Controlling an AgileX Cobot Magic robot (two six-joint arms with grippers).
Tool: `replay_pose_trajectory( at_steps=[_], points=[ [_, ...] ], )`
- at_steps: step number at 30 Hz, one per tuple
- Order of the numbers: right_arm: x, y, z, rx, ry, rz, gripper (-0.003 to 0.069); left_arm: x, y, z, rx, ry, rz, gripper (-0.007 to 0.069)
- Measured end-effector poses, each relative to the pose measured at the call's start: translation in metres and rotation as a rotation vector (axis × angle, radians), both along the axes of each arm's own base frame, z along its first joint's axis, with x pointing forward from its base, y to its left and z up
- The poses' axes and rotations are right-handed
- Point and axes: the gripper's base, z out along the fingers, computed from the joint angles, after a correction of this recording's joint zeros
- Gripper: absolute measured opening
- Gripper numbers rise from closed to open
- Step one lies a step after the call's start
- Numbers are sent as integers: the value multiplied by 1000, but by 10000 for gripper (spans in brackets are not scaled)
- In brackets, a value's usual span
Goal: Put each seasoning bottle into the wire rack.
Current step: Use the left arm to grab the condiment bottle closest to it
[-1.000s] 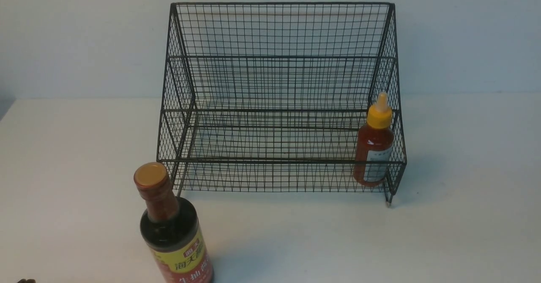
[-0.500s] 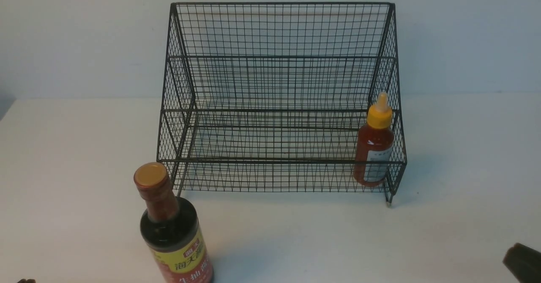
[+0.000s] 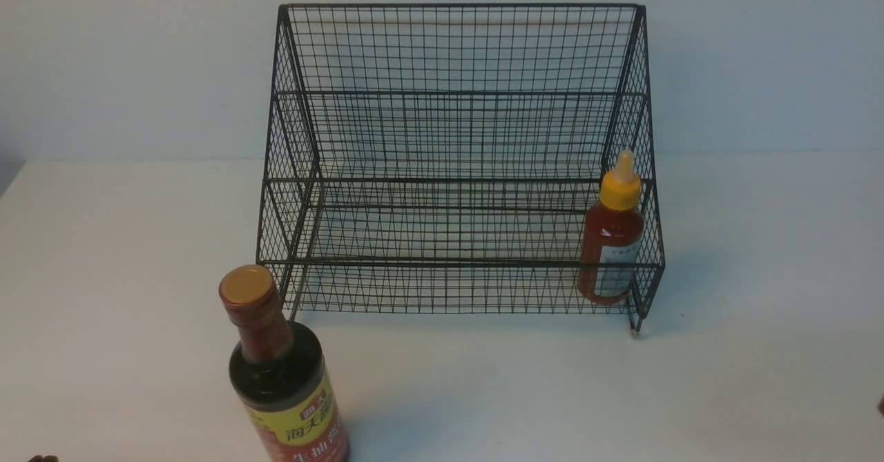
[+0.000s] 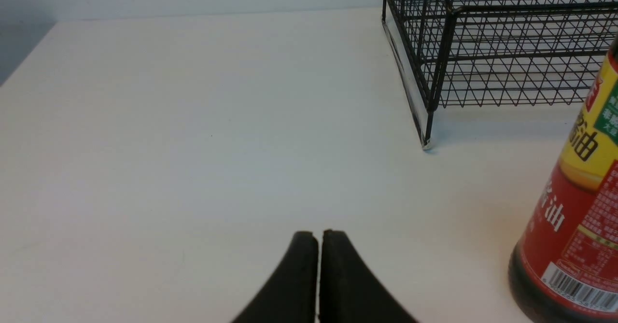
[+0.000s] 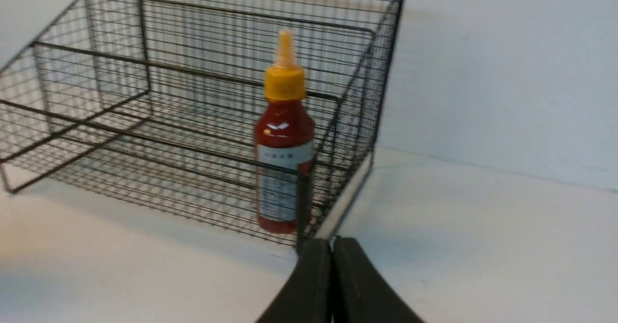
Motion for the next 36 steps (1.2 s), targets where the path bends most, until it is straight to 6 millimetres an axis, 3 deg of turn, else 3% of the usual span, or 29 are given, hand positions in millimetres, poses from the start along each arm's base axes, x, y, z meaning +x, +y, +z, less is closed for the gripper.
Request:
replay_pose_trajectory(
  at_steps=[13, 16, 21, 36],
  points=[
    [-8, -17, -6, -107, 7, -241, -15, 0, 0, 0, 0, 0, 0, -5],
    [-7, -18, -17, -113, 30, -276, -15, 0, 0, 0, 0, 0, 0, -5],
    [-6, -19, -41, -124, 117, -285, -15, 0, 0, 0, 0, 0, 0, -5],
    [-6, -19, -41, -131, 119, -286, -15, 0, 0, 0, 0, 0, 0, -5]
  ],
)
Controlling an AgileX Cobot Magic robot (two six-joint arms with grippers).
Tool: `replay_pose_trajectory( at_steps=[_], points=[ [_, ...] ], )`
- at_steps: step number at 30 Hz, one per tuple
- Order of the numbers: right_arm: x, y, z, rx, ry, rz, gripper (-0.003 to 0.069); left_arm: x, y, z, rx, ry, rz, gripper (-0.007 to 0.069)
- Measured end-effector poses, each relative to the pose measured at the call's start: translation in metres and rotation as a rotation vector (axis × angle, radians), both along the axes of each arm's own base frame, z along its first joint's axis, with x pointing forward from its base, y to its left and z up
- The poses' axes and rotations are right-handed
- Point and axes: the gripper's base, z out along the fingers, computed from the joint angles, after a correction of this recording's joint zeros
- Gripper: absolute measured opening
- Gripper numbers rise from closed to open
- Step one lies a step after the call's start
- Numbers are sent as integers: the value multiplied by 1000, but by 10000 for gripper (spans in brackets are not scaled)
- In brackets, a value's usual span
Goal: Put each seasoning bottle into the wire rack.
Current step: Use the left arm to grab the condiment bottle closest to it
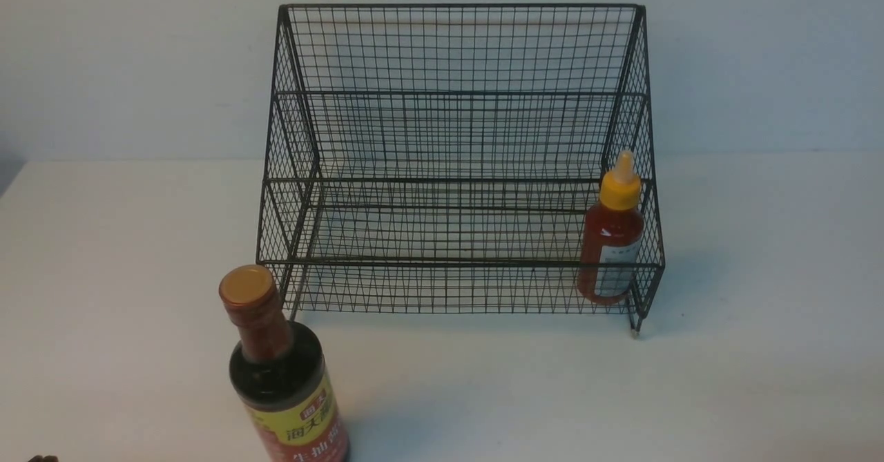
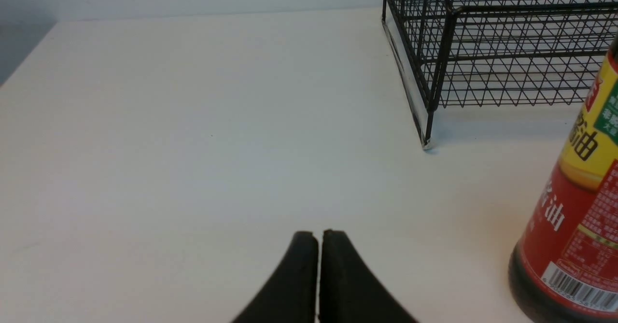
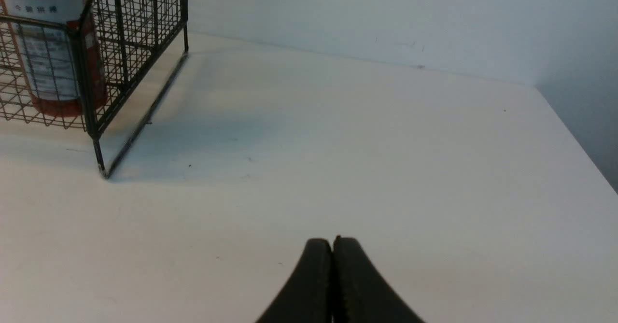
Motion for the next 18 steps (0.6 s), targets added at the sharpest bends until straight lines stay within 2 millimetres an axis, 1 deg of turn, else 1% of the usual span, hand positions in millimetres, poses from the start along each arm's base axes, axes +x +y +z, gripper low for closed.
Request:
replay_pose_trajectory(
  at_steps=[8, 11, 13, 15, 16, 17, 18],
  points=[
    [0, 0, 0, 0, 0, 0, -15, 0, 0, 0, 1, 0, 0, -5],
    [0, 0, 0, 0, 0, 0, -15, 0, 1, 0, 33, -2, -1, -5],
    [0, 0, 0, 0, 0, 0, -15, 0, 0, 0, -2, -5, 4, -7],
    [0, 0, 0, 0, 0, 0, -15, 1, -3, 2, -208, -11, 26, -8],
    [0, 0, 0, 0, 0, 0, -15, 1, -6, 4, -377, -10, 43, -8],
    [0, 0, 0, 0, 0, 0, -15, 1, -7, 4, -407, -8, 46, -8],
    [0, 0, 0, 0, 0, 0, -15, 1, -10, 6, -617, 8, 67, -8]
  ],
)
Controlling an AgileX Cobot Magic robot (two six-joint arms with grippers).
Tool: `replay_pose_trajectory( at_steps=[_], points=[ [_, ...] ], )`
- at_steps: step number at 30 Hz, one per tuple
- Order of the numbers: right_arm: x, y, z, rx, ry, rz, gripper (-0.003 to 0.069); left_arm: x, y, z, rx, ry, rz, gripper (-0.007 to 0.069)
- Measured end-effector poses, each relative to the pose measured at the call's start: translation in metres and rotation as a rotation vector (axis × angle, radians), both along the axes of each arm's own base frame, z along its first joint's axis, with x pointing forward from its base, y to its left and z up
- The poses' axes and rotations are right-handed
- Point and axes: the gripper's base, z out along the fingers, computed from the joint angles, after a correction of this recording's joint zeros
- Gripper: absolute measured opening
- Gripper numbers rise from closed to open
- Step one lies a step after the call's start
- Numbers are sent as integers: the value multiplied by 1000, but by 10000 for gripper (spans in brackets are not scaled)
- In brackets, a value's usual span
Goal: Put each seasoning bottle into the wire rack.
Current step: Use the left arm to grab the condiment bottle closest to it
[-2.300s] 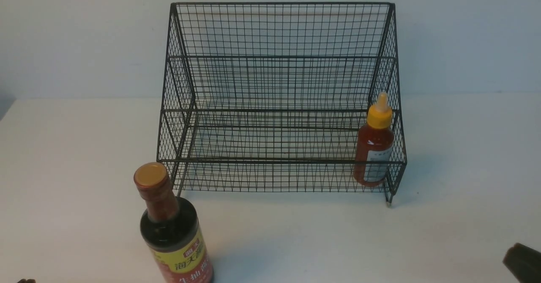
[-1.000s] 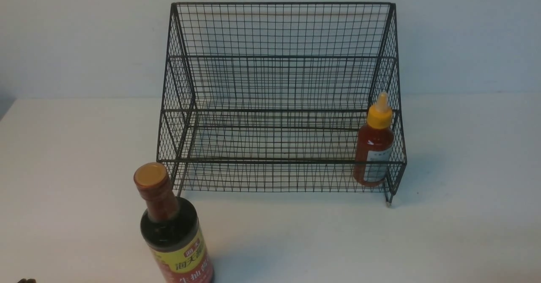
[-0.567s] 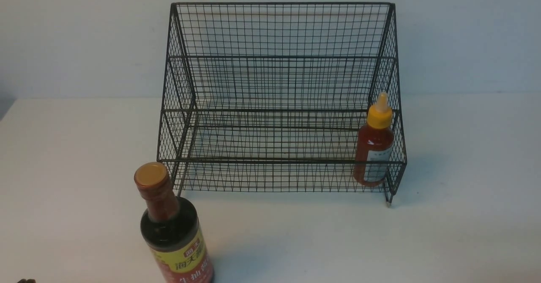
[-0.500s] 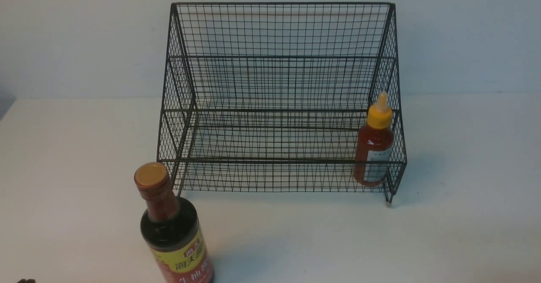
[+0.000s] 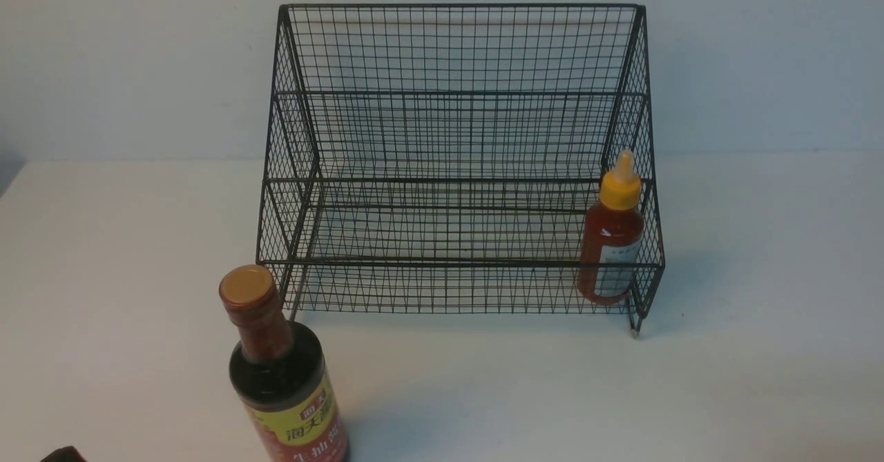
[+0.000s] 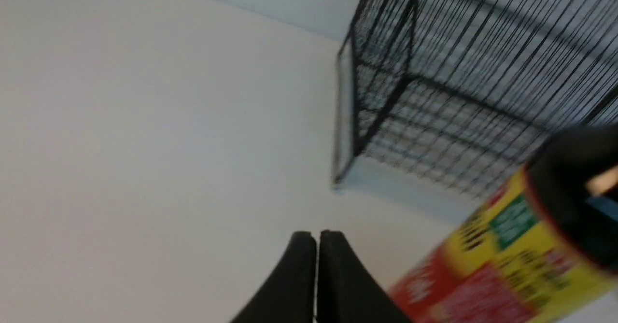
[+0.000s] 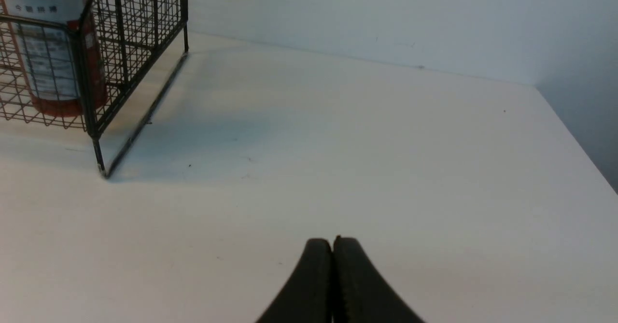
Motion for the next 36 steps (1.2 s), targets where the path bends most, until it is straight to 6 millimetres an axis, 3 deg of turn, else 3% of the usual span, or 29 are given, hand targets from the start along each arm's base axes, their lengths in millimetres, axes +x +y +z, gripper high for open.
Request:
replay_pose_trajectory(
  at_steps=[4, 13, 15, 17, 20, 21, 24, 28, 30, 32, 36],
  points=[
    [0, 0, 0, 0, 0, 0, -15, -1, -7, 3, -423, 53, 20, -8],
    [0, 0, 0, 0, 0, 0, -15, 1, -5, 9, -524, 3, 45, -8],
    [0, 0, 0, 0, 0, 0, -15, 2, -3, 12, -462, -48, 52, -8],
    [0, 0, 0, 0, 0, 0, -15, 1, -2, 15, -290, -81, 28, -8],
    [0, 0, 0, 0, 0, 0, -15, -3, -5, 33, -105, -107, -38, -8],
    [0, 0, 0, 0, 0, 0, -15, -9, -7, 59, 3, -136, -91, -8],
    [0, 0, 0, 0, 0, 0, -15, -13, -13, 98, 169, -72, -207, -8],
    [0, 0, 0, 0, 0, 0, -15, -5, -20, 127, 289, 61, -335, 1],
    [0, 0, 0, -1, 0, 0, -15, 9, -24, 145, 366, 158, -429, 47],
    [0, 0, 0, -1, 0, 0, -15, 16, -26, 150, 385, 189, -464, 89],
    [0, 0, 0, -1, 0, 0, -15, 45, -32, 162, 407, 241, -539, 262]
  ],
)
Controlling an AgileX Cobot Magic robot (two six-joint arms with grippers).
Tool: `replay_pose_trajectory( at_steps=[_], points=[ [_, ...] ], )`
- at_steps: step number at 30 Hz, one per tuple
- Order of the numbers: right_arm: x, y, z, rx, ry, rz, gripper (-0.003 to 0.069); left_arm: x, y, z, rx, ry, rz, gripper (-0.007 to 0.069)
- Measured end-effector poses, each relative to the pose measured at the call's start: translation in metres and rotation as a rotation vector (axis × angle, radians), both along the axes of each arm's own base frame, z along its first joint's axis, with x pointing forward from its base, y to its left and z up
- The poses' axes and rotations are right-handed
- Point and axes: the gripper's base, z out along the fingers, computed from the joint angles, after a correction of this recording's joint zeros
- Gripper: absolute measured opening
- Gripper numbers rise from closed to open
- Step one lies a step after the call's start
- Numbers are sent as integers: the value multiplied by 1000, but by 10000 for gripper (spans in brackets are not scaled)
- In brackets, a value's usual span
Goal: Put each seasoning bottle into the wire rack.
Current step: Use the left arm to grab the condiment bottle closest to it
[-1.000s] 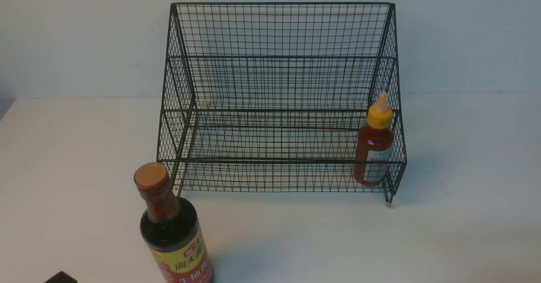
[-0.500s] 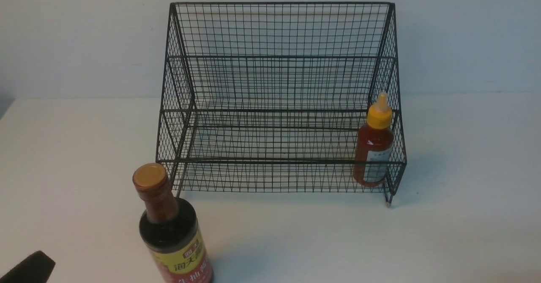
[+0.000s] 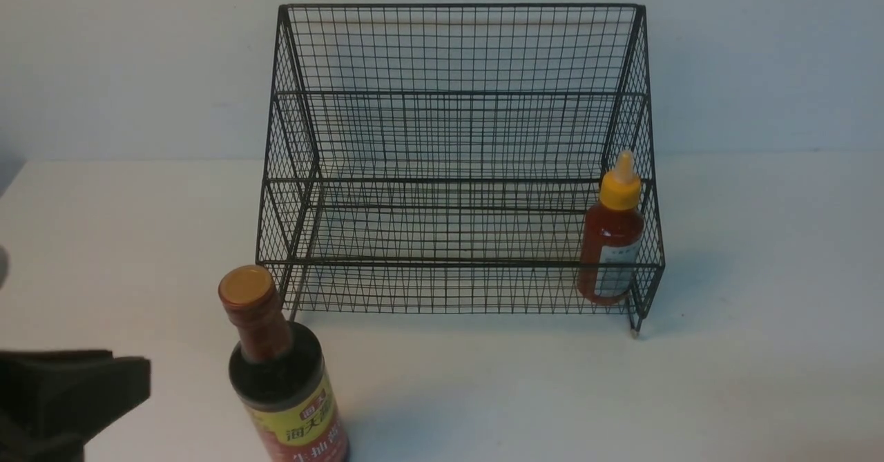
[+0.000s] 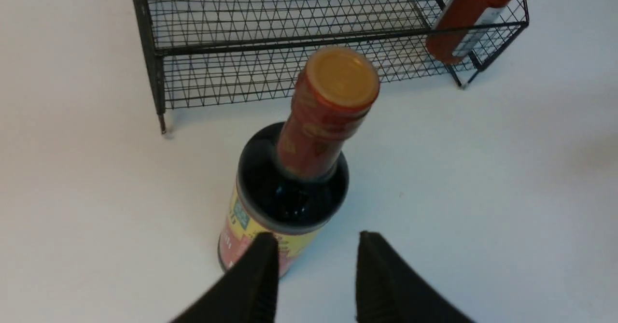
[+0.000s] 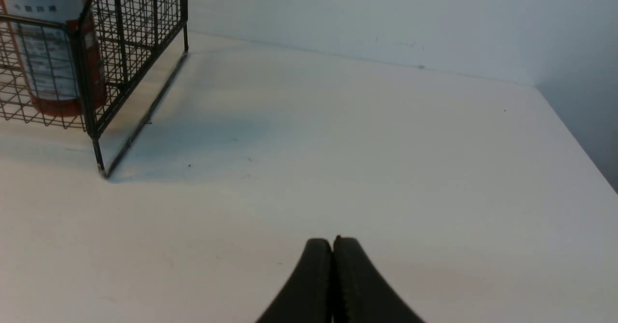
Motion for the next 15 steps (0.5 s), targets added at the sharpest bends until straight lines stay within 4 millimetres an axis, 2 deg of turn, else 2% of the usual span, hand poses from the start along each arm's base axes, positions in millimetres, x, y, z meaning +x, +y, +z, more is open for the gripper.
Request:
replay_pose_trajectory(
  at_steps=[2, 3, 4, 5, 6, 8, 11, 15],
  points=[
    [0, 0, 0, 0, 0, 0, -15, 15, -2, 1, 27, 21, -39, 369],
    [0, 0, 0, 0, 0, 0, -15, 16, -3, 0, 35, 18, -49, 379],
    [0, 0, 0, 0, 0, 0, -15, 28, -6, -1, 51, 30, -95, 461],
    [0, 0, 0, 0, 0, 0, -15, 28, -6, -1, 57, 25, -101, 470],
    [0, 0, 0, 0, 0, 0, -15, 38, -9, -4, 66, 24, -155, 534],
    [0, 0, 0, 0, 0, 0, -15, 48, -13, -7, 61, 13, -205, 598],
    [0, 0, 0, 0, 0, 0, -15, 61, -18, -10, 41, -24, -257, 647],
    [0, 0, 0, 0, 0, 0, -15, 71, -21, -14, 41, -35, -284, 651]
  ],
)
